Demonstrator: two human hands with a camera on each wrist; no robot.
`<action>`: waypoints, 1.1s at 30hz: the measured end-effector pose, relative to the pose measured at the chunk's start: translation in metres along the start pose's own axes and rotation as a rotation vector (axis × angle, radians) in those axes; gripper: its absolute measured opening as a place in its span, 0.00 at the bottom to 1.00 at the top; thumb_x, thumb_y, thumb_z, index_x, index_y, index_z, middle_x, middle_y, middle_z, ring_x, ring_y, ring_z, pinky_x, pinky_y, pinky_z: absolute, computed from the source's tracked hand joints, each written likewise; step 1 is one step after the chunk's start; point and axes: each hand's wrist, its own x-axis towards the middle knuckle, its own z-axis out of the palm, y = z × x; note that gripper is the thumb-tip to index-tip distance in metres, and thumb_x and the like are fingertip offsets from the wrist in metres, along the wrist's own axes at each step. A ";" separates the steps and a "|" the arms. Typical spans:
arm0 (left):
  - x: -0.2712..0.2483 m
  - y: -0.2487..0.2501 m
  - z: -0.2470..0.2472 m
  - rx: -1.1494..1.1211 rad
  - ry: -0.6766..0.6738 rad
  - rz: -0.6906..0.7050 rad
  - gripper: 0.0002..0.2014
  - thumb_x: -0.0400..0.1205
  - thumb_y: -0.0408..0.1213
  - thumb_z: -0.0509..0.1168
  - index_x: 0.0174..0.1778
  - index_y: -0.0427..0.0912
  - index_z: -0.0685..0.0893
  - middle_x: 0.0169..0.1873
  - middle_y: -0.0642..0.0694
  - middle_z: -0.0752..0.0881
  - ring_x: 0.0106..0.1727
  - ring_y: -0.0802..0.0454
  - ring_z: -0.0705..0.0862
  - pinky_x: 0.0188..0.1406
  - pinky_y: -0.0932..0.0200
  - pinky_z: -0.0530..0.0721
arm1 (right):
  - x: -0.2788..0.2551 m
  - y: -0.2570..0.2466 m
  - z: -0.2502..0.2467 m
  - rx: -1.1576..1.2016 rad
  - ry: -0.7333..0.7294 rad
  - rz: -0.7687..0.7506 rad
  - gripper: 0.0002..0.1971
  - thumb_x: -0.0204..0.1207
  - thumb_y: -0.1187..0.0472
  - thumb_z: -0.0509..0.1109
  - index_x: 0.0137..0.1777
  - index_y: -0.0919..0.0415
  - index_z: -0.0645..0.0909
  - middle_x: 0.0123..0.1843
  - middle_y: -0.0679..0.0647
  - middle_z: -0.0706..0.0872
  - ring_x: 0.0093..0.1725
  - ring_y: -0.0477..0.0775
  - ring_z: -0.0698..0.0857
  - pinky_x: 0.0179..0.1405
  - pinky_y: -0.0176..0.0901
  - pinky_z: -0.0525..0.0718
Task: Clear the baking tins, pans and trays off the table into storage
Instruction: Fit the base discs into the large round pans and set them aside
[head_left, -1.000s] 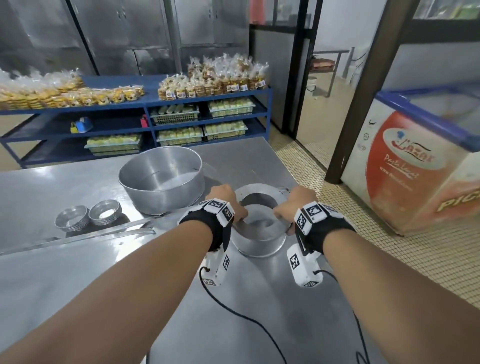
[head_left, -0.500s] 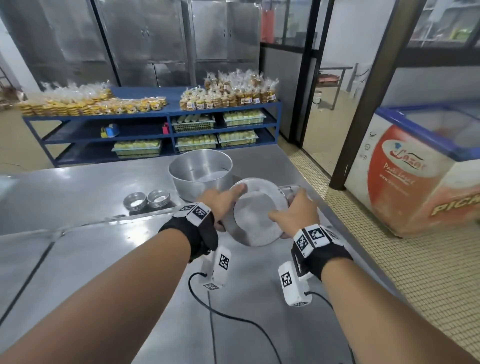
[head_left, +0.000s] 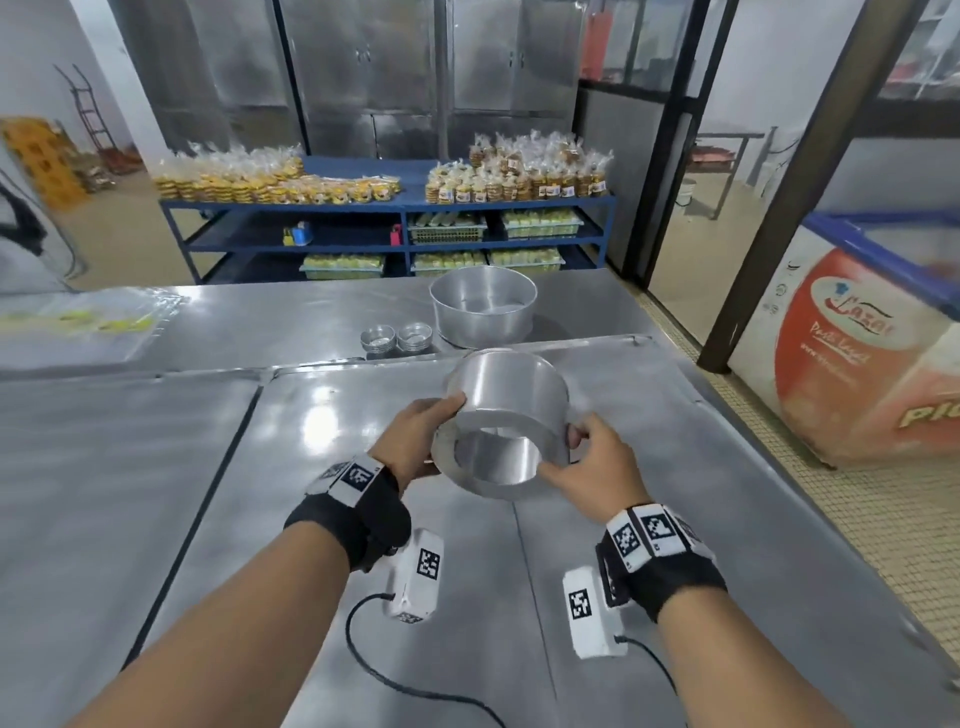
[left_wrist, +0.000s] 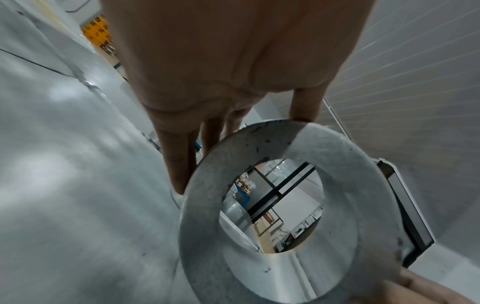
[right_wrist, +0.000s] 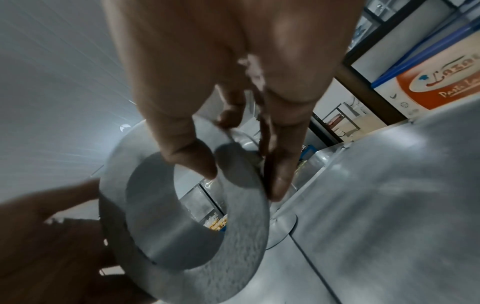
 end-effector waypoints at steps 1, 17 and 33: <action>-0.011 -0.009 -0.008 -0.014 0.012 0.014 0.22 0.79 0.54 0.70 0.64 0.46 0.83 0.49 0.44 0.89 0.48 0.45 0.87 0.59 0.44 0.87 | -0.012 0.000 0.003 0.040 -0.053 0.017 0.20 0.61 0.61 0.81 0.37 0.55 0.68 0.39 0.51 0.81 0.33 0.54 0.74 0.31 0.42 0.74; -0.123 -0.114 -0.054 -0.345 -0.033 0.039 0.25 0.82 0.56 0.65 0.71 0.47 0.83 0.63 0.46 0.88 0.63 0.49 0.87 0.67 0.48 0.81 | -0.119 0.008 0.070 0.437 -0.178 0.314 0.04 0.73 0.53 0.76 0.44 0.51 0.90 0.45 0.61 0.91 0.43 0.62 0.90 0.35 0.51 0.91; -0.148 -0.170 -0.072 -0.422 0.111 -0.068 0.33 0.63 0.32 0.58 0.66 0.56 0.86 0.63 0.38 0.87 0.51 0.41 0.81 0.33 0.58 0.74 | -0.141 0.015 0.091 0.065 -0.292 0.244 0.13 0.59 0.69 0.77 0.36 0.49 0.83 0.37 0.46 0.88 0.41 0.54 0.88 0.47 0.49 0.90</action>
